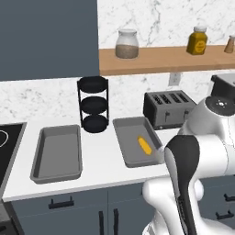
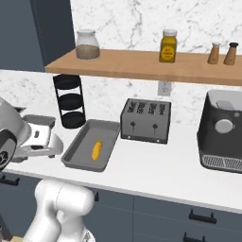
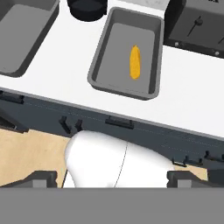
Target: Place one corn and one fish in each tupperware on the nearby counter, to pack two identical lunches.
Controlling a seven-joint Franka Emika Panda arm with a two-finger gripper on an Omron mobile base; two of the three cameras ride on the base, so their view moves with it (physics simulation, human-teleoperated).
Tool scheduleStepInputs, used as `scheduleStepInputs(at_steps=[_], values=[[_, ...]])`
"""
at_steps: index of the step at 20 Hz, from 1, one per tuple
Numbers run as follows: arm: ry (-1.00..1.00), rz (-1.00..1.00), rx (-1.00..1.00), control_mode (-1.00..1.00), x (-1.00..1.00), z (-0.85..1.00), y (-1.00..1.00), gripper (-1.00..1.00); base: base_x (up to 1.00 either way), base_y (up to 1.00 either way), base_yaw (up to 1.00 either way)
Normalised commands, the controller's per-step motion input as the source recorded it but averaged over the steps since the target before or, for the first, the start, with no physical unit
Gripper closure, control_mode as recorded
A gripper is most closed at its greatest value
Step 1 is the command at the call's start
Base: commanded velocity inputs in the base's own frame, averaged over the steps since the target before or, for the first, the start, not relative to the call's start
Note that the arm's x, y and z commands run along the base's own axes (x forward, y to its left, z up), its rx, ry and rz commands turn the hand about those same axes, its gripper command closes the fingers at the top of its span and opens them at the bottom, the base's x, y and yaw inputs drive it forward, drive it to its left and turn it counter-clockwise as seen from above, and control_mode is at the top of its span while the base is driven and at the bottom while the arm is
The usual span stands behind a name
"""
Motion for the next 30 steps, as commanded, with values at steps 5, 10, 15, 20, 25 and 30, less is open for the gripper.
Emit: scheduleStepInputs(at_steps=[5,10,15,20,25,30], values=[[0.00,0.00,0.00,1.00,0.00,0.00,0.00,-1.00,-0.18,-0.98,-0.05],[0.00,0.00,0.00,1.00,0.00,0.00,0.00,-1.00,-0.17,-1.00,-0.02],[0.00,0.00,0.00,1.00,0.00,0.00,0.00,-1.00,-0.70,-1.00,0.00],[0.00,0.00,0.00,1.00,0.00,0.00,0.00,-1.00,-1.00,-0.79,0.00],[0.00,0.00,0.00,1.00,0.00,0.00,0.00,-1.00,-0.40,-0.95,-0.03],[0.00,0.00,0.00,1.00,0.00,0.00,0.00,-1.00,0.20,-0.91,-0.02]])
